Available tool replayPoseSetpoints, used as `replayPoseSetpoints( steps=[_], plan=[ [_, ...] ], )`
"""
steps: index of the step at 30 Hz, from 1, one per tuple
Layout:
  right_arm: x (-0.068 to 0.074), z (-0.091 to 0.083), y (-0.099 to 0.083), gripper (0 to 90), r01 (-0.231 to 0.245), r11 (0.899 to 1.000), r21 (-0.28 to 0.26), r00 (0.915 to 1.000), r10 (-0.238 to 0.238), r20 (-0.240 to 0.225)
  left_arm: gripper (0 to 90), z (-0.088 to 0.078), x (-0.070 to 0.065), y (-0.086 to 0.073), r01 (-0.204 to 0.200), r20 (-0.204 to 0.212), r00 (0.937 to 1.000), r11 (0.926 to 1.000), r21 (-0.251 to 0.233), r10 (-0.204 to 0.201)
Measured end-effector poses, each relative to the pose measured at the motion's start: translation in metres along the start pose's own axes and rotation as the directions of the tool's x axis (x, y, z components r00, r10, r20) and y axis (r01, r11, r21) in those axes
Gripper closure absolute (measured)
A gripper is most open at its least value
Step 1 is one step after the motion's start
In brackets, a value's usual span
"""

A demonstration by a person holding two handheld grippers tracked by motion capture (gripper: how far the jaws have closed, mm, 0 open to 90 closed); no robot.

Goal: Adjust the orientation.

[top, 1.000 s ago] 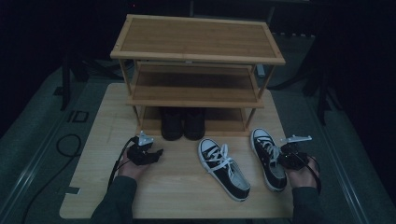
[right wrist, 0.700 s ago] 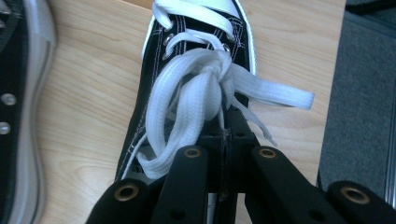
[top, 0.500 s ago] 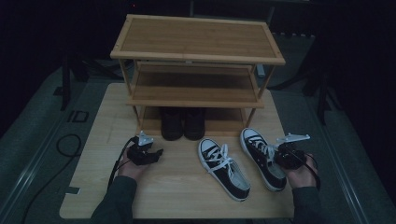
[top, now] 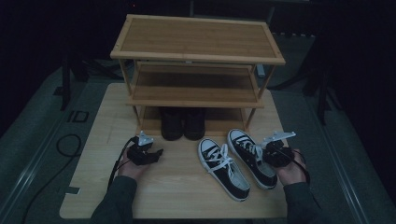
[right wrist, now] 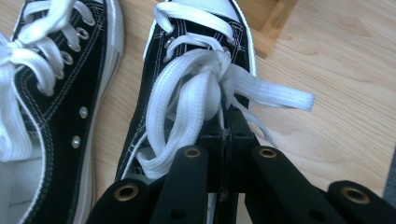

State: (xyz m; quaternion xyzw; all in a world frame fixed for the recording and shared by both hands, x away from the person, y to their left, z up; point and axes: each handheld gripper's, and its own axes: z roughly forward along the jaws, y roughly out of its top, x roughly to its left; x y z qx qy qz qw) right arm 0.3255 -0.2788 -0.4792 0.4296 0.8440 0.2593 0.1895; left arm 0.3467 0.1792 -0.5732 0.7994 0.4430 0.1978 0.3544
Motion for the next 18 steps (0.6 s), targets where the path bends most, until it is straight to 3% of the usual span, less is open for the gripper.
replayPoseSetpoints(
  steps=[14,18],
  plan=[
    [0.013,0.022,0.014,88.4,0.073,0.997,-0.022,0.9958,-0.074,-0.053,42.4,0.0,0.0,0.0,-0.001,-0.001,1.0,1.0,0.001,0.001],
    [0.014,0.028,0.015,88.4,0.075,0.997,-0.029,0.9953,-0.076,-0.06,42.5,0.0,0.0,0.0,-0.001,-0.001,1.0,1.0,0.0,0.001]
  ],
)
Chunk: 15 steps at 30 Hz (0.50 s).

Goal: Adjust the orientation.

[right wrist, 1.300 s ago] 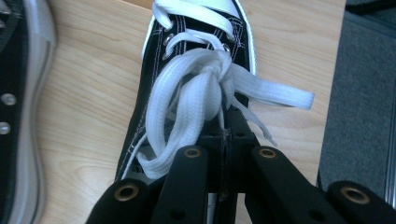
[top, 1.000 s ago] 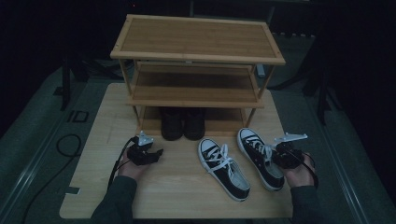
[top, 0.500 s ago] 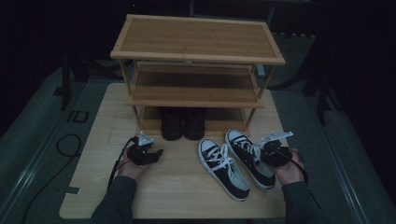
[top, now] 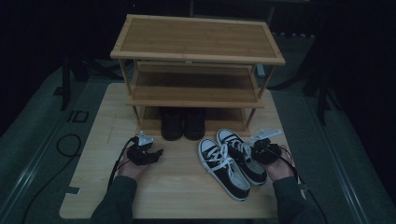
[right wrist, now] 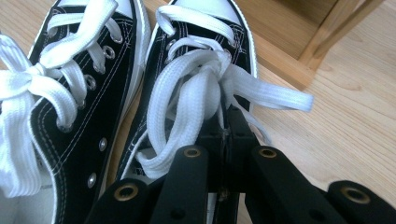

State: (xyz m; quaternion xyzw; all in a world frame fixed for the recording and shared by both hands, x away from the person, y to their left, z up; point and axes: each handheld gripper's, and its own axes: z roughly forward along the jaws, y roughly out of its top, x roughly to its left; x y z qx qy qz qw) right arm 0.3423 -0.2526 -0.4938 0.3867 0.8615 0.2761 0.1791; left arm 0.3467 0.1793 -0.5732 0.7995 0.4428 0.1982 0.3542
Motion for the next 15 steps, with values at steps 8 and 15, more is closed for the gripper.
replayPoseSetpoints(
  steps=[8,15],
  plan=[
    [-0.004,0.003,-0.005,88.3,-0.01,0.999,-0.032,0.9998,0.01,-0.016,42.5,0.0,0.0,0.0,-0.001,-0.001,1.0,1.0,0.0,0.001],
    [-0.007,0.008,-0.016,88.1,-0.04,0.999,-0.021,0.9975,0.039,-0.06,42.5,0.0,0.0,0.0,0.0,-0.001,1.0,1.0,-0.001,0.0]
  ],
)
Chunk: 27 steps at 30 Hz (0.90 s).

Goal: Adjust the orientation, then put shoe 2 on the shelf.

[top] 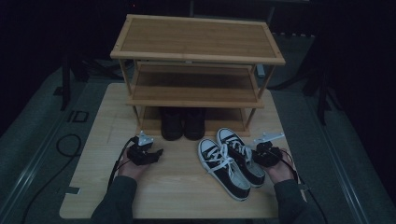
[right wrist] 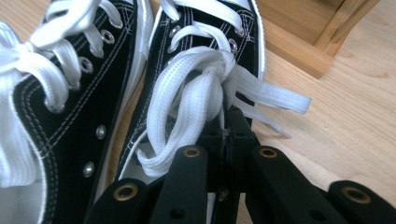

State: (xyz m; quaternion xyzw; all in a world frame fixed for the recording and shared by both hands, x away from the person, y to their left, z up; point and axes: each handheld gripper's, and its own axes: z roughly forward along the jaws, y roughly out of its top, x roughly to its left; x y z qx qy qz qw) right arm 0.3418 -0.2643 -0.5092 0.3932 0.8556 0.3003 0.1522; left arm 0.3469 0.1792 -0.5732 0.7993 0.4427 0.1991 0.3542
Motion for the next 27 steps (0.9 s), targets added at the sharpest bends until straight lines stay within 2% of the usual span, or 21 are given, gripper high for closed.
replayPoseSetpoints(
  steps=[3,6,10,18,27],
  plan=[
    [-0.001,0.001,0.001,86.6,-0.012,1.0,0.01,0.9998,0.012,-0.015,42.5,0.0,0.0,0.0,-0.001,0.0,1.0,1.0,0.0,0.001],
    [-0.002,0.0,0.002,79.6,-0.007,0.999,0.039,0.9994,0.008,-0.032,42.5,0.0,0.0,0.0,-0.001,0.0,1.0,1.0,-0.001,0.001],
    [-0.002,-0.006,0.005,72.9,0.017,0.998,0.053,0.9997,-0.016,-0.016,42.5,0.0,0.0,0.0,-0.001,0.0,1.0,1.0,0.0,0.001],
    [-0.002,-0.021,0.009,57.7,0.051,0.995,0.09,0.9984,-0.049,-0.028,42.5,0.0,0.0,0.0,-0.001,0.001,1.0,1.0,0.001,0.001],
    [-0.009,-0.038,0.01,55.1,0.076,0.989,0.13,0.9969,-0.073,-0.029,42.5,0.0,0.0,0.0,0.001,-0.004,1.0,1.0,0.001,-0.001]
  ],
)
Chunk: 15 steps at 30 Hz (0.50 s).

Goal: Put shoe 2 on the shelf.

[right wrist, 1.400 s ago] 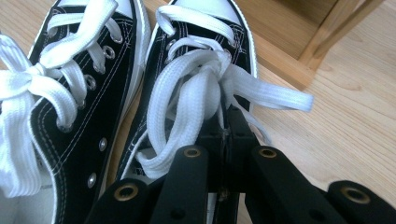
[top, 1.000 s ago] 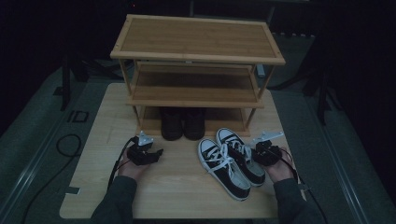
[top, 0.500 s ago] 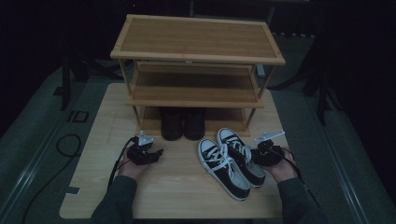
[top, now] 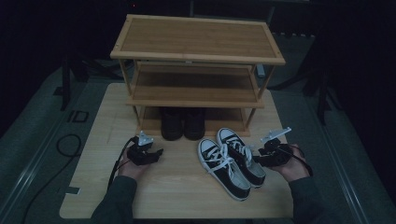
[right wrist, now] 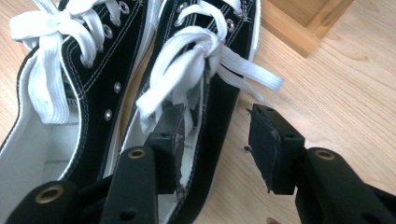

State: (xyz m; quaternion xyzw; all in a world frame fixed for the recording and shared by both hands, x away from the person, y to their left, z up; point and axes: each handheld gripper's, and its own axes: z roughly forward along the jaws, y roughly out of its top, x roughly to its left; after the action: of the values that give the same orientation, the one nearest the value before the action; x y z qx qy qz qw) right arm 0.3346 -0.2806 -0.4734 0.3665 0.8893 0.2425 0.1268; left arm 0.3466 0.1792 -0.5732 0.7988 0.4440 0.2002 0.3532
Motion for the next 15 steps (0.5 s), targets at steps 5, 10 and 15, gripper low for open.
replayPoseSetpoints(
  steps=[5,10,15],
  plan=[
    [0.001,-0.009,0.0,55.0,0.015,1.0,0.008,0.9998,-0.015,-0.016,42.5,0.0,0.0,0.0,-0.001,0.0,1.0,1.0,0.0,0.001],
    [0.006,-0.016,0.002,55.6,0.039,0.999,0.006,0.9985,-0.039,-0.037,42.4,0.0,0.0,0.0,0.001,0.001,1.0,1.0,-0.001,-0.001],
    [0.014,-0.02,0.005,56.1,0.07,0.997,0.007,0.9962,-0.07,-0.052,42.5,0.0,0.0,0.0,0.002,0.0,1.0,1.0,0.0,-0.002]
  ],
)
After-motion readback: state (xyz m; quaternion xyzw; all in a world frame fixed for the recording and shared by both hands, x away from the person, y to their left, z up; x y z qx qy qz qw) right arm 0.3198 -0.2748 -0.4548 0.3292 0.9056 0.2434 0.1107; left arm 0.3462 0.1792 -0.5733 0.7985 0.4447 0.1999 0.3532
